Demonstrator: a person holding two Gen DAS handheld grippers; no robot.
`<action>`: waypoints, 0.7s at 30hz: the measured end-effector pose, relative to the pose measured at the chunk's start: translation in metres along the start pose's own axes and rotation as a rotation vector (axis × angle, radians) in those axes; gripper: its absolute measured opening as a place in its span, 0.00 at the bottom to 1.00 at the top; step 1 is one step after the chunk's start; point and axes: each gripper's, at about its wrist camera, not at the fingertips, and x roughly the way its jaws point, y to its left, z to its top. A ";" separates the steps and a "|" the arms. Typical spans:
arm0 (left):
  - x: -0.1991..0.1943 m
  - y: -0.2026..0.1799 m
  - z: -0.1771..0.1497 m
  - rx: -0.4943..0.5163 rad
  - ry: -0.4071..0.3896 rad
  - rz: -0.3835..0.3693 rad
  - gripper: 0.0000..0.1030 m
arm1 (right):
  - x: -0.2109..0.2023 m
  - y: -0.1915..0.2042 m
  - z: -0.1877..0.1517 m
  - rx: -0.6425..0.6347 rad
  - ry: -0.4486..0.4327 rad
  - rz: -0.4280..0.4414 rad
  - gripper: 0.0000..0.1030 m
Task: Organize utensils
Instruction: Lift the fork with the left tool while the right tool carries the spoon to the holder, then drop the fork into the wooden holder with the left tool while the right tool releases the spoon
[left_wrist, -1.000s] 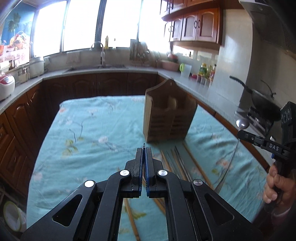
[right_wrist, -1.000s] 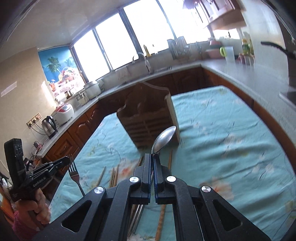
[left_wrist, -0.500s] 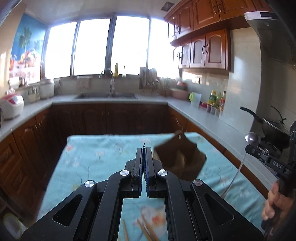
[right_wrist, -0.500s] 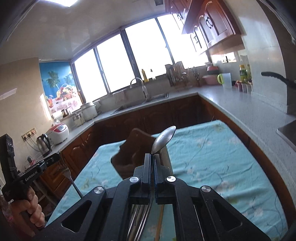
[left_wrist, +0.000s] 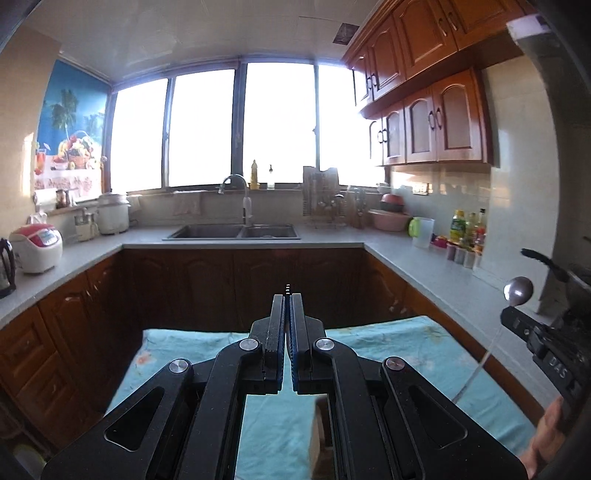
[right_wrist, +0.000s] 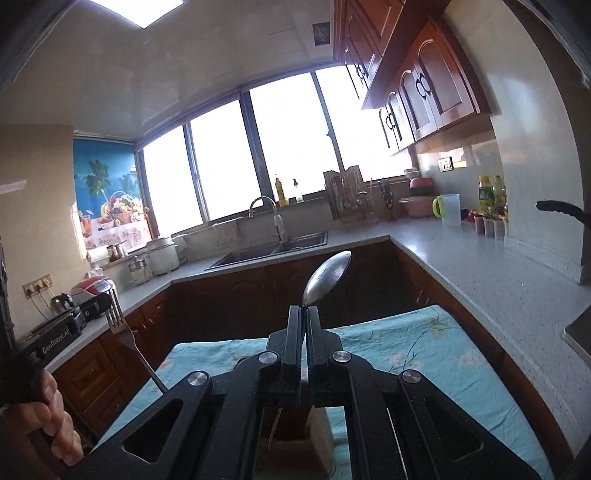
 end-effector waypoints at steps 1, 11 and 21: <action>0.005 -0.002 -0.001 0.003 0.000 0.011 0.01 | 0.006 0.000 -0.001 -0.004 -0.001 -0.004 0.02; 0.059 -0.022 -0.050 0.035 0.117 0.029 0.01 | 0.065 0.001 -0.044 -0.029 0.104 0.005 0.02; 0.066 -0.027 -0.079 0.025 0.173 -0.021 0.03 | 0.082 -0.002 -0.081 -0.046 0.238 0.031 0.02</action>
